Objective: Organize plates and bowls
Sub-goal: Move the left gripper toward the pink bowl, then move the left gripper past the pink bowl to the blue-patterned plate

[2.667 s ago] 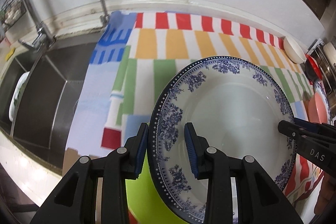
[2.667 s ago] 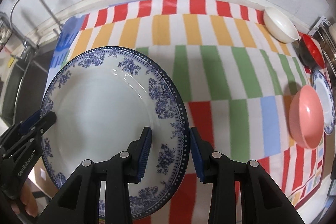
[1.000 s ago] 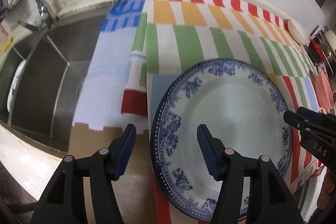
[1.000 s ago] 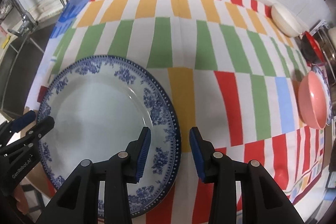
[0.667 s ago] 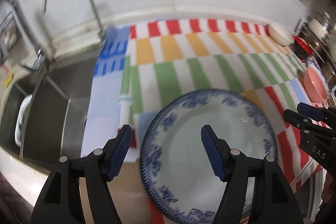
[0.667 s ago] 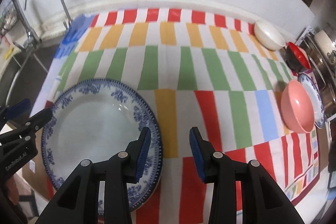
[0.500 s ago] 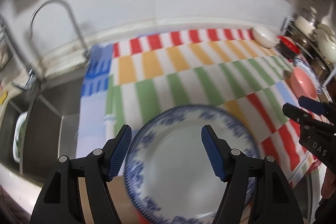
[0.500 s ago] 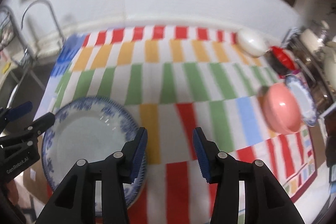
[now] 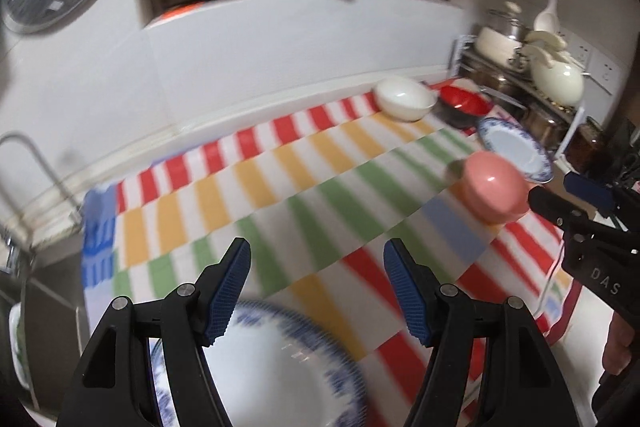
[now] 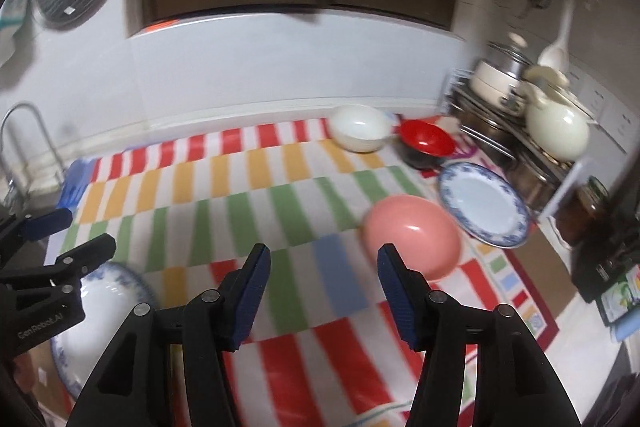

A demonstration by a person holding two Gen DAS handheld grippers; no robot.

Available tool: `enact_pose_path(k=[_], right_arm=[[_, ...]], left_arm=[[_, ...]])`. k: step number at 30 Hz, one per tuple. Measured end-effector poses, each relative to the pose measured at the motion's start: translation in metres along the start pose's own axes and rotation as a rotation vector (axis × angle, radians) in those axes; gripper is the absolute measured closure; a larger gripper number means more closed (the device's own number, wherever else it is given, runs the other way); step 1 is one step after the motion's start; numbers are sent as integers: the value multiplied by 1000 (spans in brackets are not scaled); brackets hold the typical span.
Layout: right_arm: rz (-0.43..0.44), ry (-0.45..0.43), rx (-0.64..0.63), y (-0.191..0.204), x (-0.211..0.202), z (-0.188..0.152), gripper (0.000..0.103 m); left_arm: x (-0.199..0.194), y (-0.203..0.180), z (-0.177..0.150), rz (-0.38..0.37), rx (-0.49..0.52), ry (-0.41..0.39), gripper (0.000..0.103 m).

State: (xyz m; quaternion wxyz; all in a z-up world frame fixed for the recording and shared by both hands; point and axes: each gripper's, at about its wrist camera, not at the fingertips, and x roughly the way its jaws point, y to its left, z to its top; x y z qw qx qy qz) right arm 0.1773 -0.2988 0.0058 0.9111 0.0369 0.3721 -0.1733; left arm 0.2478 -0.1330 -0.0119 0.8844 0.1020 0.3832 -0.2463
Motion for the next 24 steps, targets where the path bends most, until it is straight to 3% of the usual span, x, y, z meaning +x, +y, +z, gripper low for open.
enact_pose_path(k=[10,24], right_arm=[[-85,-23,123,-98,5,7,46],[-199,-48,252,-210,25,15,46]], left_arm=[[22,-90,54,-93,95,-60,35],[63,-196,103,-201,180,-67,35]])
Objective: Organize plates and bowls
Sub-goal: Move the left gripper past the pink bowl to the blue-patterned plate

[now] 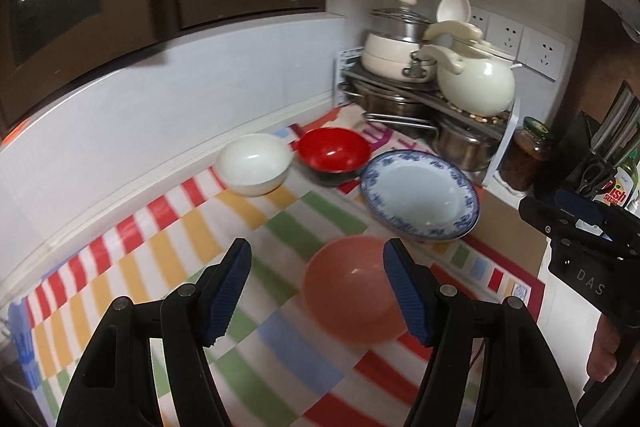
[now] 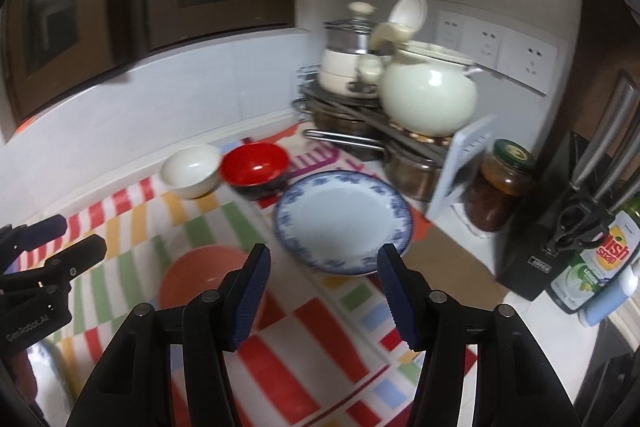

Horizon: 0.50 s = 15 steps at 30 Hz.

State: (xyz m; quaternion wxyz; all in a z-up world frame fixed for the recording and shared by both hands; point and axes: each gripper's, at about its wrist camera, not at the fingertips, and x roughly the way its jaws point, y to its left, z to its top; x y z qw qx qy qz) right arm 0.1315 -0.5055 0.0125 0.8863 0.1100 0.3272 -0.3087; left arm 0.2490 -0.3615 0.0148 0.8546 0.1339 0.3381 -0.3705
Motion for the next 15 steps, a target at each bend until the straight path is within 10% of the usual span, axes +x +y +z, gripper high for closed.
enact_pose_path(k=[15], right_arm=[[-88,47,158,-74,73,19,46]], left_arm=[[100,-52,49,-62,43,111,40]])
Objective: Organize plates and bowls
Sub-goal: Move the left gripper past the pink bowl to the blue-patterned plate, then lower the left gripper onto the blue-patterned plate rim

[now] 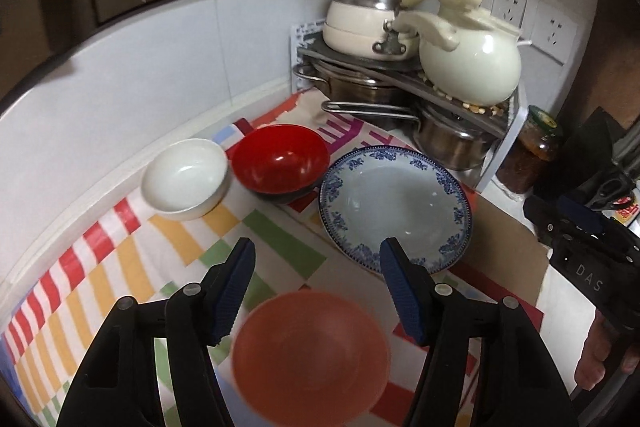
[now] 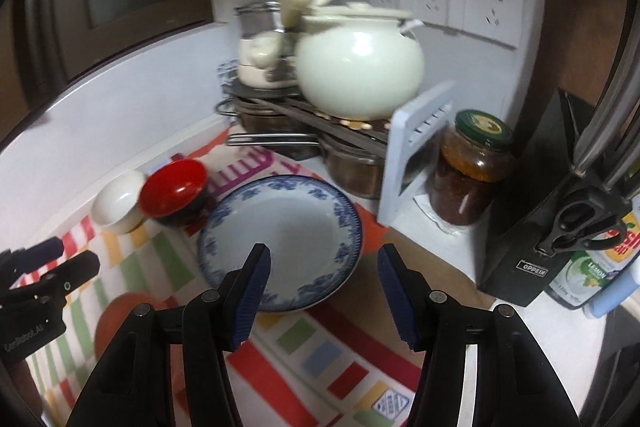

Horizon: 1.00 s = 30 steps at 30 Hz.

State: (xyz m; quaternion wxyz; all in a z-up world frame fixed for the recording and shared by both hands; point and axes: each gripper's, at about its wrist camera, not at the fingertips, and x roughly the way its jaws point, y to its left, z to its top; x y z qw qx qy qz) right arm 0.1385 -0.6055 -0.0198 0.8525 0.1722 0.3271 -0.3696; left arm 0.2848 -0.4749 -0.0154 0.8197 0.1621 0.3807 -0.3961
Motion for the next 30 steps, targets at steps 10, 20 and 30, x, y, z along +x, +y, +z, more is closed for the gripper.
enact_pose_path(k=[10,20,30], right_arm=[[-28,53,65,-18,67,9,46],[-47,112,99,-32,129,3,46],[-21,186,134,-42,172,-7,47]], left_arm=[[73,-8,25,-9,75,81,45],[140,-9,27,-26,98,195,54],[180,-20,29,-35,102,274,60]])
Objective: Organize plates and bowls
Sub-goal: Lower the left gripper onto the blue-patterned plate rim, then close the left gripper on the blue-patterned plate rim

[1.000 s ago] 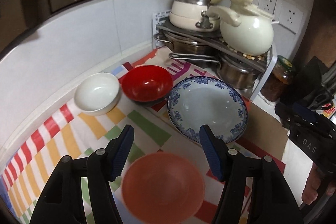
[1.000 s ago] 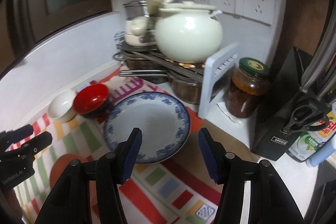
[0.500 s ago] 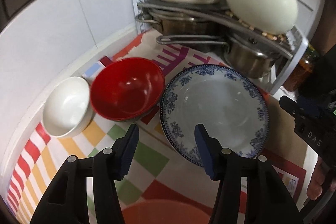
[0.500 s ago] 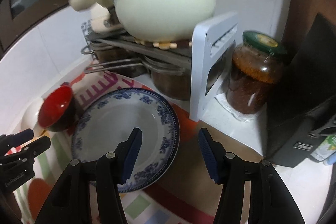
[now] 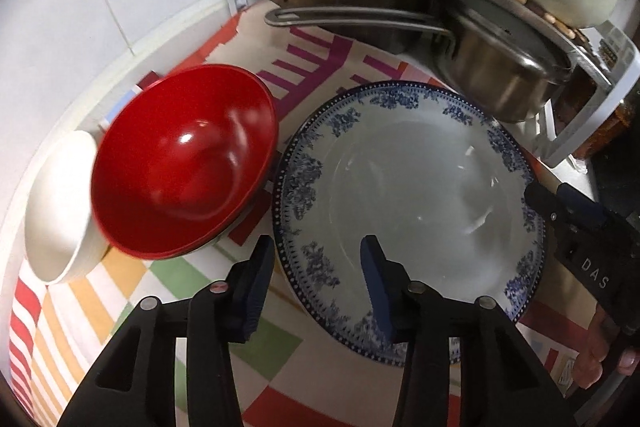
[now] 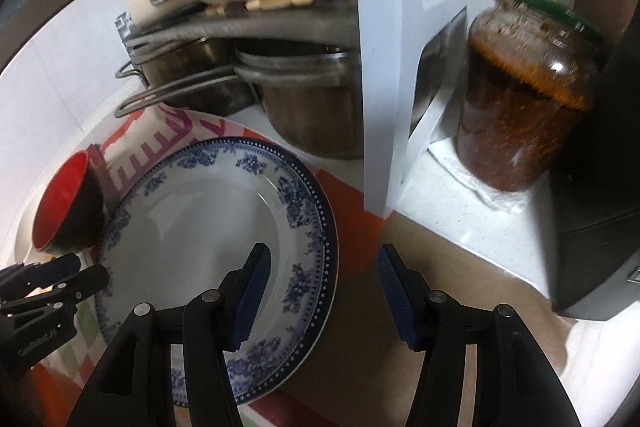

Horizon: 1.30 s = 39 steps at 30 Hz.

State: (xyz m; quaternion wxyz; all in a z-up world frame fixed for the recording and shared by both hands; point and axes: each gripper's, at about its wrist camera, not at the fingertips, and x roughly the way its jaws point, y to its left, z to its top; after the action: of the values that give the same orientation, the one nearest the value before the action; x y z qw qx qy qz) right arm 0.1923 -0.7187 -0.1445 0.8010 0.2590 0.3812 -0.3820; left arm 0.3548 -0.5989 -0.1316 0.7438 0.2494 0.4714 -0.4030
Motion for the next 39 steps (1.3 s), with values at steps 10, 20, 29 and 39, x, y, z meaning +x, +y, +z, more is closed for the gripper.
enact_pose_path(k=[10,20,29,39], right_arm=[[13,25,-1,3,19,3,47],[34,32,-1,7,21,0,49],[44,26,-18,12,24,2,52],[10,25,-49,16,26,4,68]], left_arm=[[17,-3,8,20,-5,19,64],[17,1,-6,83,-42,43,64],[29,-3,0,61,-52,48,60],[35,-1,2,70,-50,51,66]])
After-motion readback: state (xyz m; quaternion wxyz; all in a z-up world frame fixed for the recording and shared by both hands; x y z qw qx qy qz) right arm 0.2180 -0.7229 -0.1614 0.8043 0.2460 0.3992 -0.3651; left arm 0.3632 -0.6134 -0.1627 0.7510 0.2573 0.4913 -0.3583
